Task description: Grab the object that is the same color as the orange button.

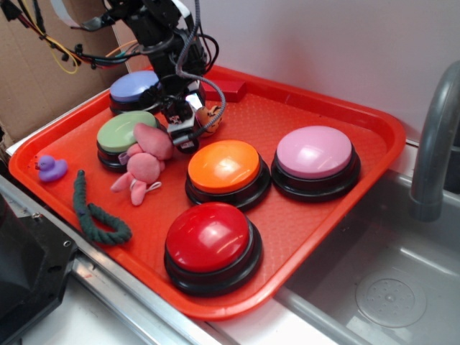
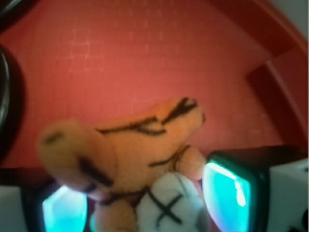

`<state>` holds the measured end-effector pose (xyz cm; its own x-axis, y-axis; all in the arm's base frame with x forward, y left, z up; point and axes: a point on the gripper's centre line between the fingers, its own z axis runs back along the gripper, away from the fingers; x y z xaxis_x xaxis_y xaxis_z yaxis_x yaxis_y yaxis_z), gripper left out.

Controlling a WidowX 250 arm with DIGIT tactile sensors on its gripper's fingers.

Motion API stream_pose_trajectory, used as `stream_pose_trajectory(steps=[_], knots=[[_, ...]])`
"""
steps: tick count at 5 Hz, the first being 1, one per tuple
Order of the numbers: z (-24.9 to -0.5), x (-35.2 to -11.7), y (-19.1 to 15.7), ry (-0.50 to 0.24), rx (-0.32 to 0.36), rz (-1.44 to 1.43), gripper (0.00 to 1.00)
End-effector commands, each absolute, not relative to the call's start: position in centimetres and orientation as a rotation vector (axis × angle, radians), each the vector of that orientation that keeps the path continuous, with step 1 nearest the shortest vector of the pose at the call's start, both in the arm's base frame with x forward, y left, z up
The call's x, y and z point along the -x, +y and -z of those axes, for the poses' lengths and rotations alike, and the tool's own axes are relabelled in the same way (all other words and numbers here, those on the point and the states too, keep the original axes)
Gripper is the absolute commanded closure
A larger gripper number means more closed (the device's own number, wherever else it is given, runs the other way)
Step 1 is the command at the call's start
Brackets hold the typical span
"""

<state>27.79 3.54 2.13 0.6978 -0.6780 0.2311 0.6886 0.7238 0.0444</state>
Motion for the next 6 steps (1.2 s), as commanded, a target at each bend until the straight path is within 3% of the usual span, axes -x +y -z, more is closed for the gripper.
stream_pose_trajectory(steps=[1,2,3,4,5,6], knots=[[-2.7,-28.8,3.6,-0.273,0.036,0.752,1.0],[-3.2,-28.8,3.7,-0.282,0.031,0.723,1.0],[-5.5,-28.6,3.6,-0.24,0.018,0.583,1.0],[-9.4,-27.7,2.8,-0.154,-0.015,0.395,1.0],[-12.9,-26.4,2.1,-0.146,0.077,0.281,1.0],[-16.4,-24.3,0.8,-0.107,0.017,0.182,1.0]])
